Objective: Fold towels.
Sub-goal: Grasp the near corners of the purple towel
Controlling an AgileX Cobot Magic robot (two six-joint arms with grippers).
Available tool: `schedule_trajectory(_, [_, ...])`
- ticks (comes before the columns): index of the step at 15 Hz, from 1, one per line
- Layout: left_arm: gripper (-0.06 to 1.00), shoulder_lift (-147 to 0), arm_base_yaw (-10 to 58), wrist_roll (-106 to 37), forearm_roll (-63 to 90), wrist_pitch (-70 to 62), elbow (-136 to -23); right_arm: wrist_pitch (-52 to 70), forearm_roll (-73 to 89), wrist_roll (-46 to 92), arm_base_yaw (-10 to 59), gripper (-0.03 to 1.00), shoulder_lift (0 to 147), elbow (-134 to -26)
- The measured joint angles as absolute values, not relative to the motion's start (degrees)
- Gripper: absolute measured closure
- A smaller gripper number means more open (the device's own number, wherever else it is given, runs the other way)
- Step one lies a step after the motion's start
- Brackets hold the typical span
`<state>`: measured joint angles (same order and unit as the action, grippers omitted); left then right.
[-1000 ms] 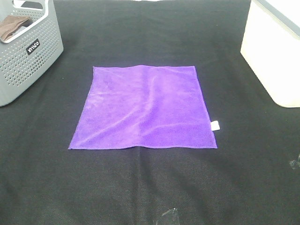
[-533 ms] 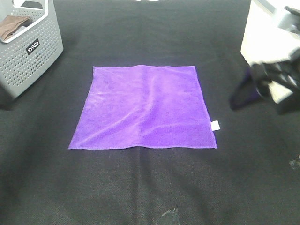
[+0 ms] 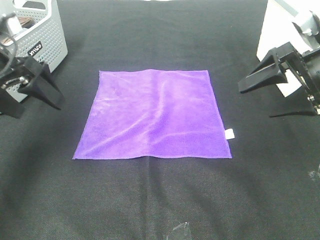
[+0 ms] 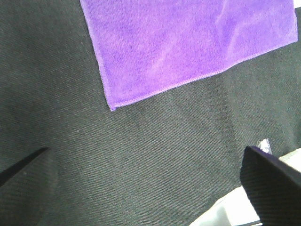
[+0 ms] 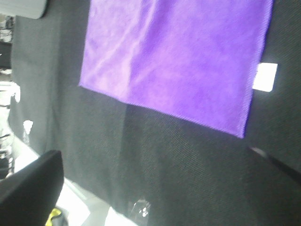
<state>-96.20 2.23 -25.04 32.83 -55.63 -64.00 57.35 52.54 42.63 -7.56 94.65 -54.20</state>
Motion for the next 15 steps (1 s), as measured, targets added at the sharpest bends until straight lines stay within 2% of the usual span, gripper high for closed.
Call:
schedule_trajectory(4, [-0.04, -104.62, 2.23, -26.70, 33.98, -55.12, -64.00, 56.21, 53.06, 42.23, -7.56, 0.02, 96.77, -55.00])
schedule_trajectory(10, [-0.04, -117.11, 1.49, -36.33, 43.32, -55.29, -68.41, 58.33, 52.31, 42.23, -7.56, 0.02, 108.98, -59.93])
schedule_trajectory(15, [-0.03, -121.93, -0.63, -42.91, 46.98, -56.61, -68.98, 57.75, 52.31, 43.09, -7.56, 0.02, 114.76, -61.54])
